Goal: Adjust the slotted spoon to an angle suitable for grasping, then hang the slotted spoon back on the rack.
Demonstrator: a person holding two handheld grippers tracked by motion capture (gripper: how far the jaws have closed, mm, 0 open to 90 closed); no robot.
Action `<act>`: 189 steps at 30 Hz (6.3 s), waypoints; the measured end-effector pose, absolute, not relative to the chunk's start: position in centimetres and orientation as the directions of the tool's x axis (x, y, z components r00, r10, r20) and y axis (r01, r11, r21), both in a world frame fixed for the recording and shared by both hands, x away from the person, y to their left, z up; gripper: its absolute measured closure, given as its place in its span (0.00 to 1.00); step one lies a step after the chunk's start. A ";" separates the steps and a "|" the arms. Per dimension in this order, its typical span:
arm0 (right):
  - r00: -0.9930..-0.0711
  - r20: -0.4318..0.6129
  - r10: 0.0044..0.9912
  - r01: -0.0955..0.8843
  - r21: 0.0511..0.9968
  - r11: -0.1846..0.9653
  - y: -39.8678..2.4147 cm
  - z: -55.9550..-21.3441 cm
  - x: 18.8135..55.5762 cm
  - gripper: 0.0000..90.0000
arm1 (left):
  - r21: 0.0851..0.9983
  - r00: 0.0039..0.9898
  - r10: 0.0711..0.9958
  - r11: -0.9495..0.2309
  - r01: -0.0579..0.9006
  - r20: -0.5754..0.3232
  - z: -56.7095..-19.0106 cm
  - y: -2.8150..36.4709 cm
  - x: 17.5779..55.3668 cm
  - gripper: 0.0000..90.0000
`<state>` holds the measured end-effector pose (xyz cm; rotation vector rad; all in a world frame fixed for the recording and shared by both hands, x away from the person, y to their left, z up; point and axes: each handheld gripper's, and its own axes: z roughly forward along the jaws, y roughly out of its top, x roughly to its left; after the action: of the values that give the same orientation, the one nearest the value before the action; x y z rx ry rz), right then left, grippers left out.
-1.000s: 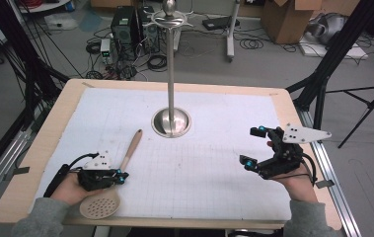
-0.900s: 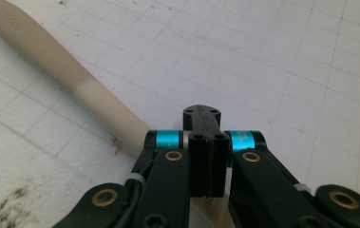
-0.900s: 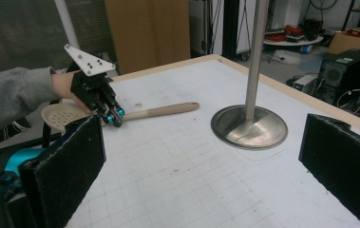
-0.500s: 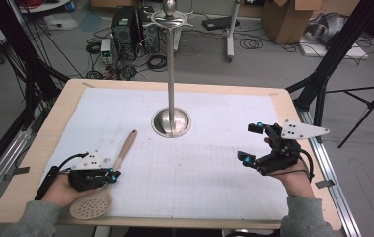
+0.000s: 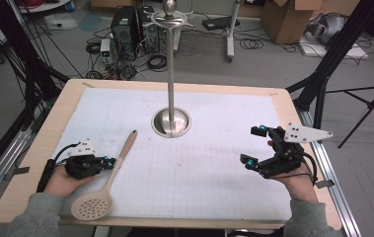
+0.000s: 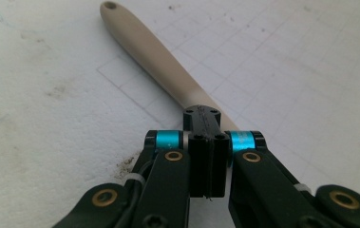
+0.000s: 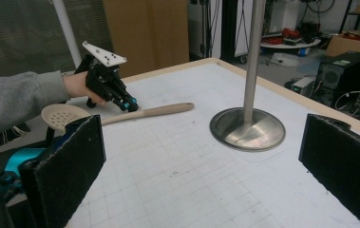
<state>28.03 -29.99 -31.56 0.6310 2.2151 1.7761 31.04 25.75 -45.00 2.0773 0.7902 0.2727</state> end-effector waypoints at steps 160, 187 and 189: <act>-0.890 0.113 0.443 0.203 0.965 0.163 -29.3 -32.1 29.0 0.00 | 0.761 0.821 0.568 -0.512 0.399 -0.048 -39.0 18.0 27.9 0.18; -0.886 0.112 0.450 0.210 0.962 0.172 -29.3 -32.2 28.8 0.00 | 0.602 0.807 0.571 -0.594 0.533 -0.151 -40.3 18.2 28.6 0.32; -0.886 0.112 0.450 0.211 0.961 0.176 -29.2 -32.2 28.8 0.00 | 0.596 0.800 0.579 -0.591 0.543 -0.155 -40.4 18.1 28.6 0.33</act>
<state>28.82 -29.24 -32.22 0.6426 2.2495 1.7867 28.63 18.11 -40.44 2.3377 0.8253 0.0722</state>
